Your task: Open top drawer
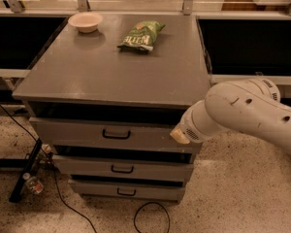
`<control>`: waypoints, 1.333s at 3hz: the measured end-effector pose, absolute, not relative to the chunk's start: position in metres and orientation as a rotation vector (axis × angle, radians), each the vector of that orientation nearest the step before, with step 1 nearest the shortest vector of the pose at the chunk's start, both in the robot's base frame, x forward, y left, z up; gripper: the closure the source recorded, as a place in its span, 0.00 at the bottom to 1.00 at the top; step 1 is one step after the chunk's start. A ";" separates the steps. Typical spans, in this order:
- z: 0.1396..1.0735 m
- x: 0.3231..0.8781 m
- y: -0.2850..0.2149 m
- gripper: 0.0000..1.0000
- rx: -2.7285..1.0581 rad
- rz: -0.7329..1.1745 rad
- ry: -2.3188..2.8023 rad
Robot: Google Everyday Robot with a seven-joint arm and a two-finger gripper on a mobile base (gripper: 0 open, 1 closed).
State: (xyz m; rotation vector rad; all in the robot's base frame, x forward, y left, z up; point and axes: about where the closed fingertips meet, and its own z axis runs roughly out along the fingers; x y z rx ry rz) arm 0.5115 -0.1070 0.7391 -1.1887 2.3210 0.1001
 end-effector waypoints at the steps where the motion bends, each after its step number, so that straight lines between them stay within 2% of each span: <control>1: 0.739 0.512 -0.107 0.81 -1.189 0.100 2.321; 4: 0.739 0.512 -0.107 0.11 -1.189 0.100 2.321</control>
Offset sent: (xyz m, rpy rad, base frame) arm 0.0000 0.0000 0.0000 0.0000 0.0000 0.0000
